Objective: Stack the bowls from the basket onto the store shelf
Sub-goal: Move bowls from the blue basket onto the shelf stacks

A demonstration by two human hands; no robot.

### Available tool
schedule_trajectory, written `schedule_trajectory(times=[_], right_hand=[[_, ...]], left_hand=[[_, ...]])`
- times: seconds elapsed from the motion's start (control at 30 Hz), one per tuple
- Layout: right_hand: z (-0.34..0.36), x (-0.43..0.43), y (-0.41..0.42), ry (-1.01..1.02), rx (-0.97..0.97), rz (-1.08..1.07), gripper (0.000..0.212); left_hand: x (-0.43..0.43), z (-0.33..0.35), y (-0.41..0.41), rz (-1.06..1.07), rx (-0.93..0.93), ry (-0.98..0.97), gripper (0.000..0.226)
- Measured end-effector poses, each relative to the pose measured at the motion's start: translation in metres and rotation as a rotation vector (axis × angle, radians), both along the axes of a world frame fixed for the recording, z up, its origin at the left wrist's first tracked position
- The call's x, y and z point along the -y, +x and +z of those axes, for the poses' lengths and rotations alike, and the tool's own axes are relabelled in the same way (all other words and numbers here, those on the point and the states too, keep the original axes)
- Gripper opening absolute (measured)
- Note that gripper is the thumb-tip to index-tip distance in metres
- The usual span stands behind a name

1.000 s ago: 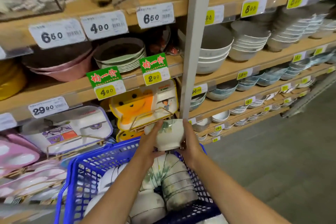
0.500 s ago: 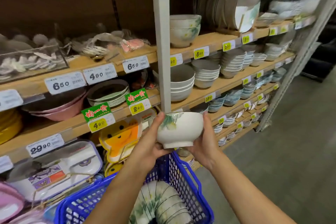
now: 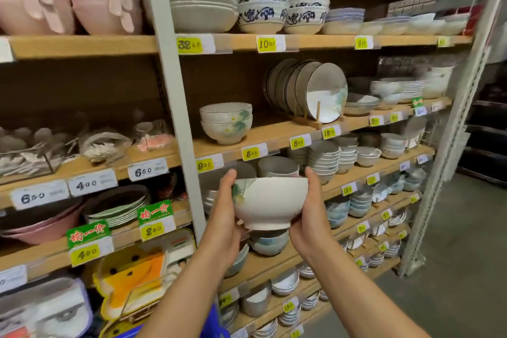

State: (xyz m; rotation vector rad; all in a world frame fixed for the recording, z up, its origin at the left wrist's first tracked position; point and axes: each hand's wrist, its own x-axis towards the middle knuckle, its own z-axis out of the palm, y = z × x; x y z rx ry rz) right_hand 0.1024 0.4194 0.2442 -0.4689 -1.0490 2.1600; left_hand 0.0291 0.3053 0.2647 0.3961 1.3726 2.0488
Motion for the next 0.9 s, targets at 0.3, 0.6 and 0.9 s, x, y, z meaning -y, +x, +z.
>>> schedule_trajectory(times=[0.3, 0.6, 0.9], right_hand=[[0.068, -0.085, 0.005, 0.174, -0.063, 0.113, 0.028], [0.124, -0.120, -0.037, 0.383, 0.050, 0.197, 0.058], [0.147, -0.169, -0.103, 0.578, 0.098, 0.372, 0.036]], left_hand=[[-0.078, 0.070, 0.018, 0.257, -0.153, 0.036, 0.035], [-0.112, 0.118, -0.021, 0.479, -0.238, 0.096, 0.030], [-0.141, 0.128, -0.097, 0.541, -0.324, 0.094, 0.035]])
